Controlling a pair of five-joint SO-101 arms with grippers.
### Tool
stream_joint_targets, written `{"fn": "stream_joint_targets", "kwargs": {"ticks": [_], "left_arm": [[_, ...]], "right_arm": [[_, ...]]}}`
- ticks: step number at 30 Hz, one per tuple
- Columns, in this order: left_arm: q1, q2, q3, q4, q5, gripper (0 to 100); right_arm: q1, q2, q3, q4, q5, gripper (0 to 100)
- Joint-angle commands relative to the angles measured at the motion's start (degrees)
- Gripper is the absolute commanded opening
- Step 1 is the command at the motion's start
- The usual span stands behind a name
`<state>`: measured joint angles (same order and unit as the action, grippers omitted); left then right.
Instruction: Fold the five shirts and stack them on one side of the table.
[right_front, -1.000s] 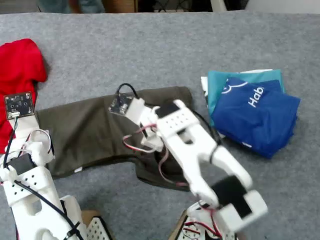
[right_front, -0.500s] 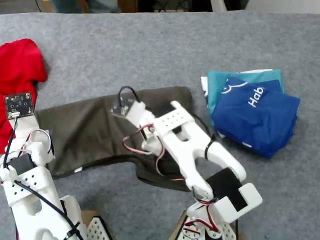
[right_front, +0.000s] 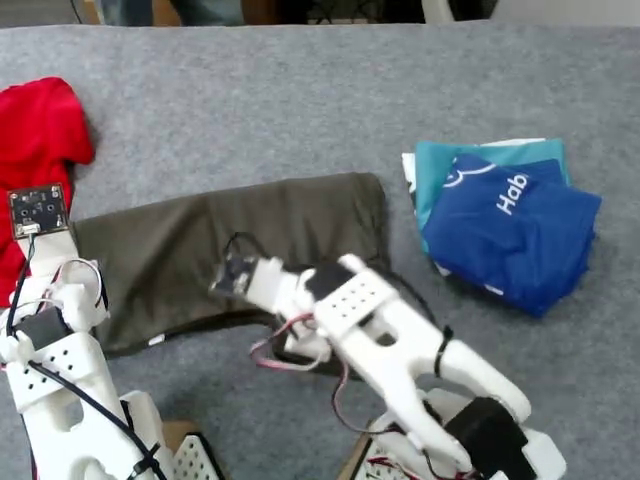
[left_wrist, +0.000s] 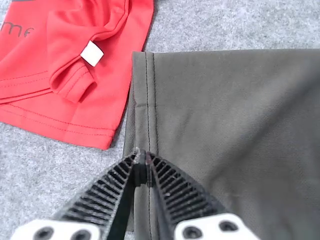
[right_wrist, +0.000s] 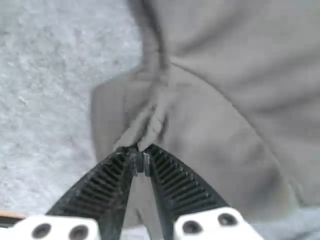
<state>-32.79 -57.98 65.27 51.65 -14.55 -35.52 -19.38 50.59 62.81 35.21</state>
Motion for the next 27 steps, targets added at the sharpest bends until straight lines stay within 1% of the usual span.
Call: {"fn": "stream_joint_targets", "kwargs": {"ticks": [1, 3, 6, 11, 15, 19, 24, 27], "left_arm": [[0.0, -0.3, -0.2, -1.1, 0.4, 3], [0.0, -0.3, -0.2, -1.1, 0.4, 3], [0.0, -0.3, -0.3, -1.1, 0.4, 3], [0.0, -0.3, -0.2, -1.1, 0.4, 3], [0.0, -0.3, -0.2, -1.1, 0.4, 3], [0.0, -0.3, -0.2, -1.1, 0.4, 3], [0.0, -0.3, -0.2, -1.1, 0.4, 3], [0.0, -0.3, -0.2, -1.1, 0.4, 3]], "right_arm": [[6.3, -2.0, -8.8, 3.1, 1.7, 1.4], [7.7, -1.5, -13.4, 4.0, 1.8, 1.4], [7.6, -0.6, -14.8, 3.2, 1.6, 1.4], [6.2, 3.6, -11.6, 2.0, 1.3, 1.4], [3.4, 5.0, -7.3, -2.7, 0.1, 1.4], [-2.2, 5.8, -2.2, -6.9, -0.7, 1.4], [-11.0, 6.6, 1.5, -7.5, -0.7, 1.4], [-13.4, 6.7, 2.9, -7.7, -0.7, 1.4]]}}
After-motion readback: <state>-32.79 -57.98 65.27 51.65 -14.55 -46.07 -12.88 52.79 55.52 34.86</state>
